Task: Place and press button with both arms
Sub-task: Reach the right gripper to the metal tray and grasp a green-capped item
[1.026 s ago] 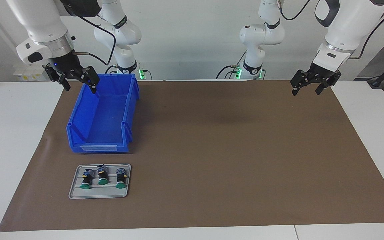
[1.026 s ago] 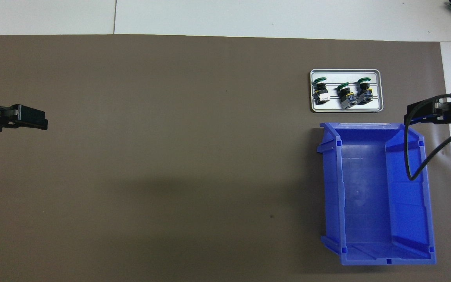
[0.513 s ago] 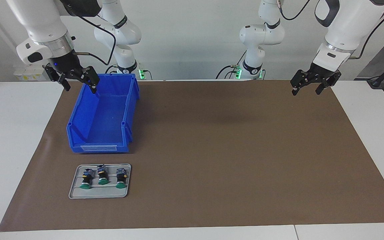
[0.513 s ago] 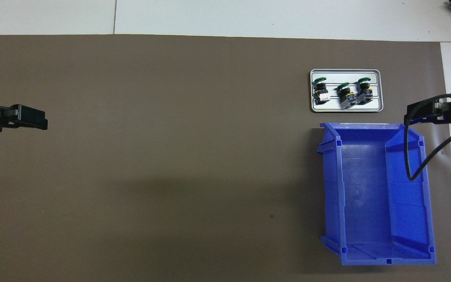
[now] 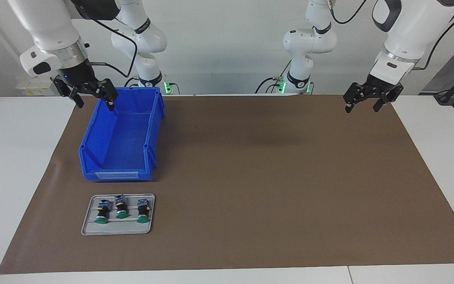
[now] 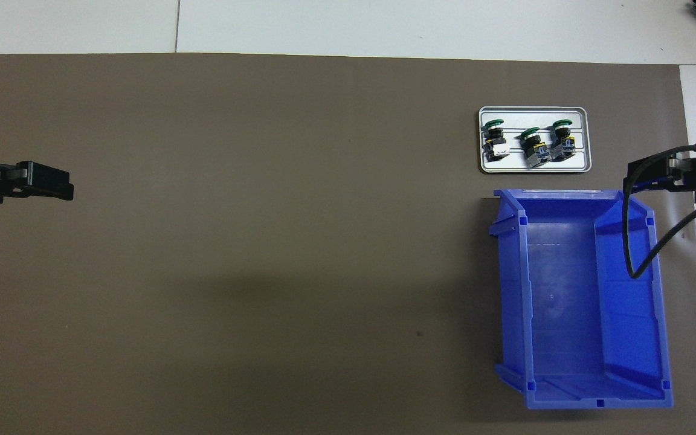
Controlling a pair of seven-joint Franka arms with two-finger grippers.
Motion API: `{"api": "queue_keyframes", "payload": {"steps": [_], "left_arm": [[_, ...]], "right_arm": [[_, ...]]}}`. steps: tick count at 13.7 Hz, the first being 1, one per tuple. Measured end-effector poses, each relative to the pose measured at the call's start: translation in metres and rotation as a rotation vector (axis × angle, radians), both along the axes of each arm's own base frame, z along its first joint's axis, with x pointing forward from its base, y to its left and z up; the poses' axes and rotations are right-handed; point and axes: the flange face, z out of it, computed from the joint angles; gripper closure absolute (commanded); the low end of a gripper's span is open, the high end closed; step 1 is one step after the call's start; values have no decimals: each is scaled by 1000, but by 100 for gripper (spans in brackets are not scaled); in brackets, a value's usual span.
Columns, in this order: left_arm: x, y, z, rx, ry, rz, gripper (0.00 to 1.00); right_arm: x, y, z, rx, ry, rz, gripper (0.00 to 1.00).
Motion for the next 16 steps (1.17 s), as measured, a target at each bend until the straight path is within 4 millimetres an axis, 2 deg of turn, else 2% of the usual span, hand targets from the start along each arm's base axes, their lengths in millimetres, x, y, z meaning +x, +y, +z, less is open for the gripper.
{"api": "queue_keyframes", "payload": {"steps": [2,5,10,14,16], "left_arm": [[0,0,0,0,0,0,0],[0,0,0,0,0,0,0],[0,0,0,0,0,0,0],[0,0,0,0,0,0,0],[0,0,0,0,0,0,0]], "right_arm": [[7,0,-7,1,-36,1,8],[21,0,-41,2,-91,4,8],[61,-4,-116,8,-124,34,8],[91,-28,-183,7,-138,78,12],[102,-32,-214,8,-140,93,12]]}}
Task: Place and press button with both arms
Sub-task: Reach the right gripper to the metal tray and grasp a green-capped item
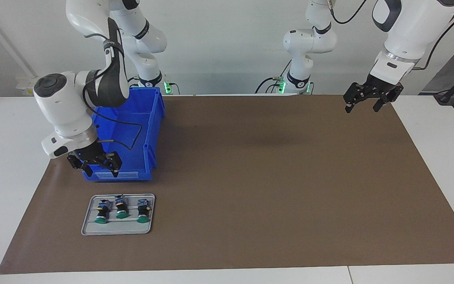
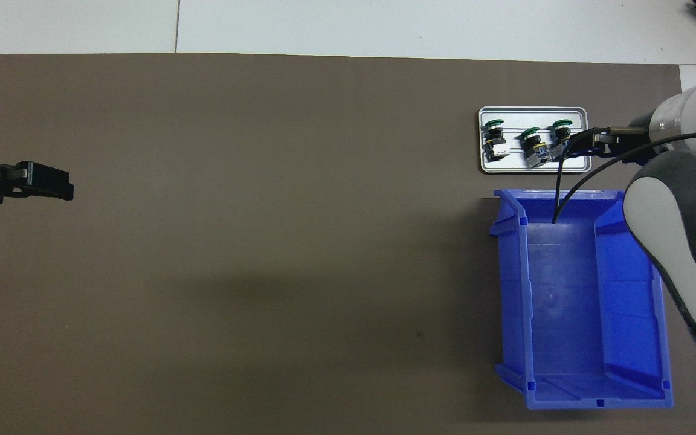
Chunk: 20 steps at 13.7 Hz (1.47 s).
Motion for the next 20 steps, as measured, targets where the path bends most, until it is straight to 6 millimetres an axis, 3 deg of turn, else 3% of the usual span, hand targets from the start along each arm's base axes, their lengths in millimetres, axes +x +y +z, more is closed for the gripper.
{"api": "queue_keyframes", "payload": {"steps": [2,9,15,20], "left_arm": [[0,0,0,0,0,0,0],[0,0,0,0,0,0,0],[0,0,0,0,0,0,0],[0,0,0,0,0,0,0]], "right_arm": [[8,-1,-27,2,1,5,12],[28,3,-86,9,2,23,17],[37,20,-100,8,-19,66,31],[38,18,-109,-3,-17,124,34]]}}
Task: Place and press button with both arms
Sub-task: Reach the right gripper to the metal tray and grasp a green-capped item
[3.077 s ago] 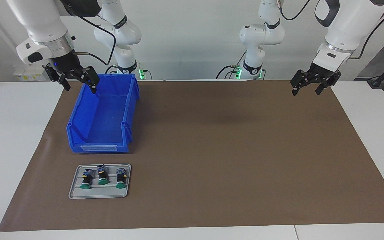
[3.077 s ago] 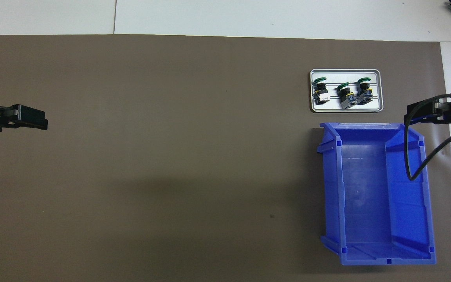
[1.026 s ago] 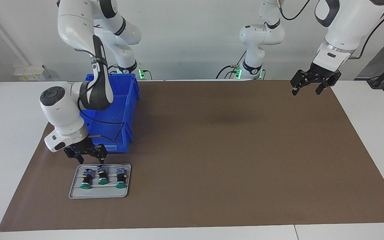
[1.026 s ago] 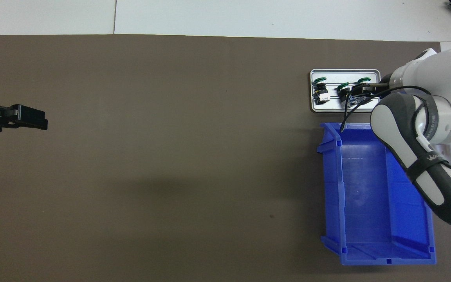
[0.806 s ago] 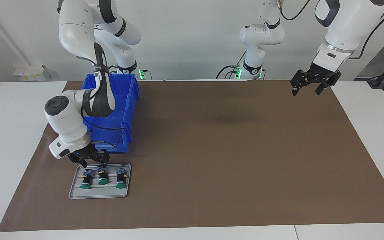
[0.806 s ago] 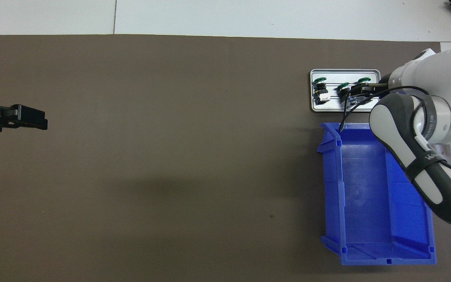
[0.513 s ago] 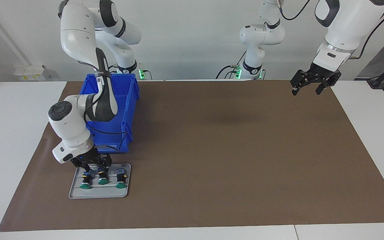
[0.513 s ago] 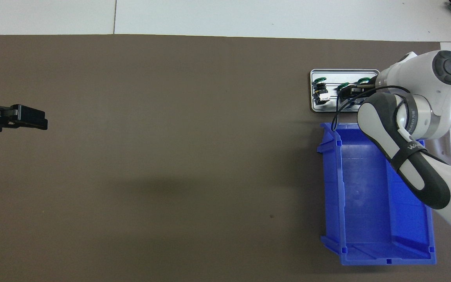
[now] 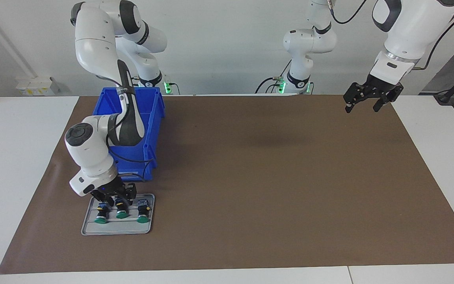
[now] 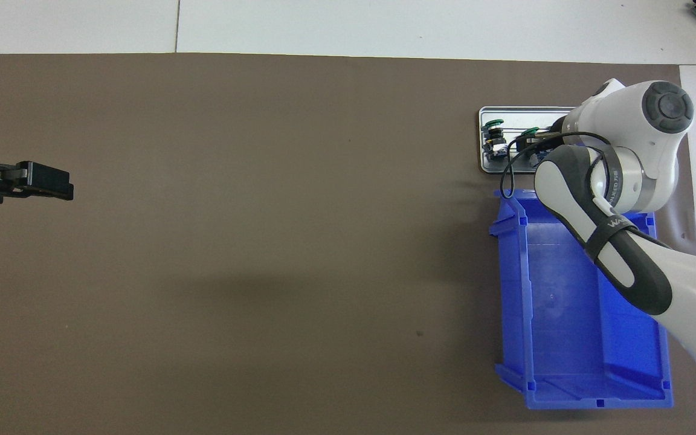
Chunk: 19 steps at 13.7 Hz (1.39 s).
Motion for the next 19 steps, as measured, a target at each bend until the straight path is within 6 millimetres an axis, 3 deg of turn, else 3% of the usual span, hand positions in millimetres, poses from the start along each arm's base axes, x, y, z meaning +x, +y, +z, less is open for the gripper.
{"api": "queue_keyframes", "payload": {"steps": [1,4,5,9,14,16,19], "left_arm": [[0,0,0,0,0,0,0],[0,0,0,0,0,0,0],[0,0,0,0,0,0,0],[0,0,0,0,0,0,0],[0,0,0,0,0,0,0],[0,0,0,0,0,0,0],[0,0,0,0,0,0,0]], "right_arm": [[0,-3,-2,-2,3,7,38],[-3,-4,-11,-8,19,43,78],[-4,-4,-14,-12,25,67,100],[-3,-4,-6,-21,1,112,100],[-8,0,57,-7,-40,3,100],[-14,16,77,16,-30,-99,100],[-23,66,92,62,-1,-292,100]]}}
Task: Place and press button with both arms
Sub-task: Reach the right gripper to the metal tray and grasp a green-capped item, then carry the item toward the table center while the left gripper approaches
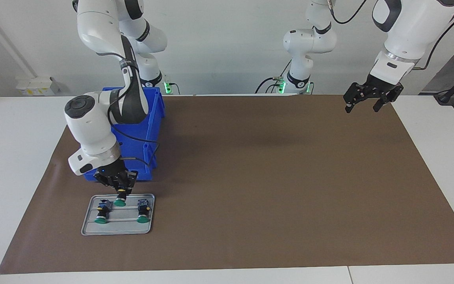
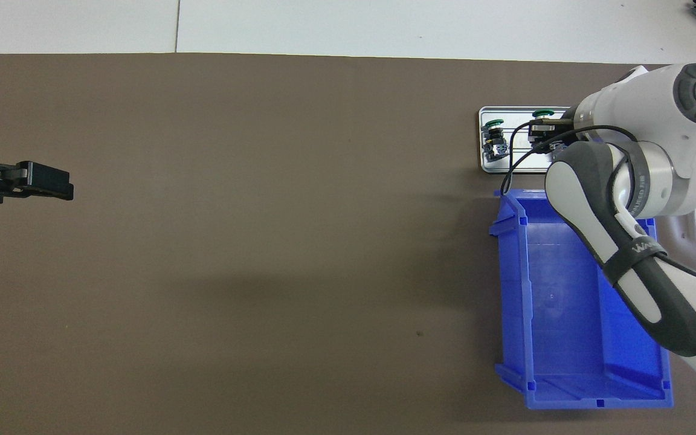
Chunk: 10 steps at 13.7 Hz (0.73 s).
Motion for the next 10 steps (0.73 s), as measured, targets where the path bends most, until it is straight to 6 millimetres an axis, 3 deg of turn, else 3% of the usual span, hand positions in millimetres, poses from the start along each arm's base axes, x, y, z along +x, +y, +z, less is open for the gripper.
{"api": "queue_keyframes", "payload": {"steps": [2,5,8,10], "left_arm": [[0,0,0,0,0,0,0],[0,0,0,0,0,0,0],[0,0,0,0,0,0,0],[0,0,0,0,0,0,0]], "right_arm": [[-9,44,5,31,32,-141,100],[-31,134,12,63,52,-362,100],[-74,231,17,61,52,-590,100],[-103,277,24,63,40,-718,100]]}}
